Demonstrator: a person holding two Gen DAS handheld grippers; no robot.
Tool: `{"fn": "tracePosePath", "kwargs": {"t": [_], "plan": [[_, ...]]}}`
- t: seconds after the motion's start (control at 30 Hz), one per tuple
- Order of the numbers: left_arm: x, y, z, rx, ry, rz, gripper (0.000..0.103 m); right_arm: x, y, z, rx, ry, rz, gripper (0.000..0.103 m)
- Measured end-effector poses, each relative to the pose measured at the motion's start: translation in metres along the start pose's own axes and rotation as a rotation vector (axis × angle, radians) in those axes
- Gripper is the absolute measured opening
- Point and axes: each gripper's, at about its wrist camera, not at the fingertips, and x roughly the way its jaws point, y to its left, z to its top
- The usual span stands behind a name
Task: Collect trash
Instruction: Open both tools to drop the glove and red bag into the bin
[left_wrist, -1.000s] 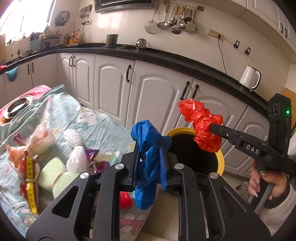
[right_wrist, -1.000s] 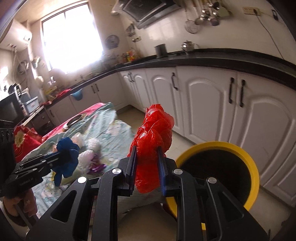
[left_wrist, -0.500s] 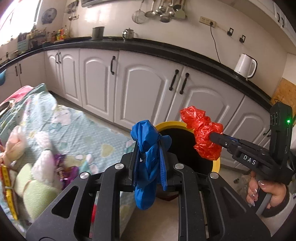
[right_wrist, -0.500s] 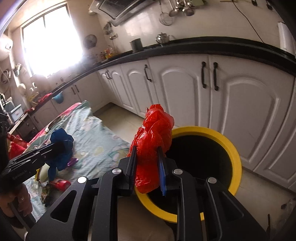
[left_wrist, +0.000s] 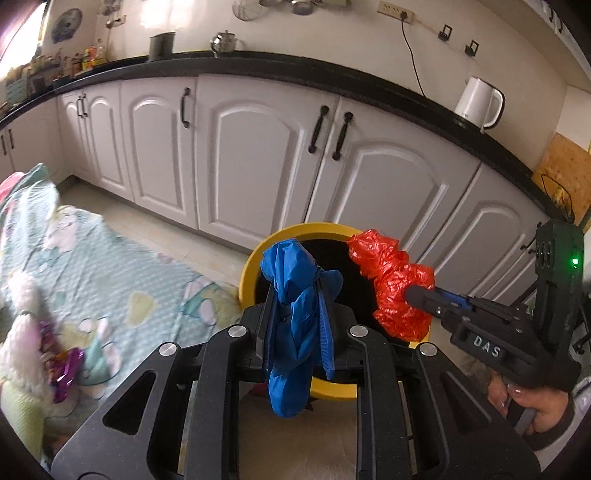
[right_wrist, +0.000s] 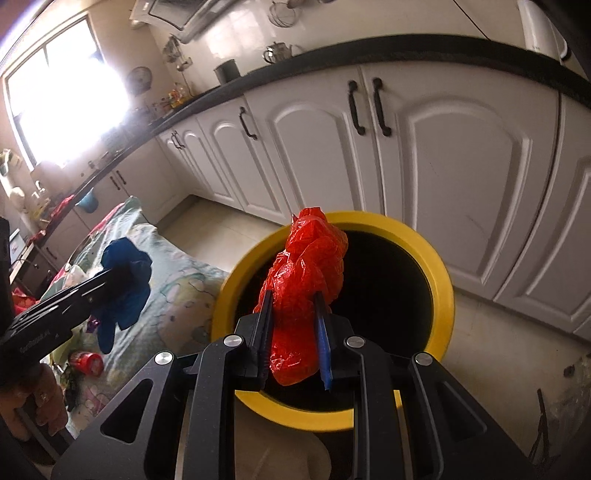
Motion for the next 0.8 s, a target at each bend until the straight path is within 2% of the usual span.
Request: {"fn": "tracePosePath", "kwargs": {"t": [0.43, 0.47, 0.5, 0.57, 0.63, 0.7, 0.77, 0.8], "plan": [[0.057, -0.018, 0.011, 0.018, 0.094, -0.026, 0.015, 0.001, -0.025, -0.008, 0.075, 0.025, -0.004, 0.022], [0.059, -0.018, 0.012, 0.016, 0.094, -0.019, 0.022, 0.0, -0.026, -0.008, 0.079, 0.021, -0.002, 0.023], [0.059, -0.017, 0.012, 0.013, 0.093, -0.013, 0.033, 0.001, -0.028, -0.008, 0.083, 0.019, -0.004, 0.025], [0.06, -0.014, 0.014, -0.001, 0.085, 0.01, 0.051, -0.001, -0.033, -0.008, 0.107, 0.007, 0.003, 0.038], [0.059, -0.009, 0.016, -0.021, 0.079, 0.013, 0.056, -0.004, -0.035, -0.007, 0.116, -0.005, -0.006, 0.047], [0.057, -0.005, 0.017, -0.035, 0.071, 0.026, 0.072, -0.006, -0.036, -0.007, 0.115, -0.016, -0.017, 0.048], [0.05, 0.0, 0.016, -0.044, 0.058, 0.032, 0.077, -0.009, -0.036, -0.007, 0.117, -0.032, -0.024, 0.054], [0.048, 0.002, 0.015, -0.047, 0.056, 0.04, 0.084, -0.01, -0.035, -0.006, 0.116, -0.039, -0.03, 0.055]]}}
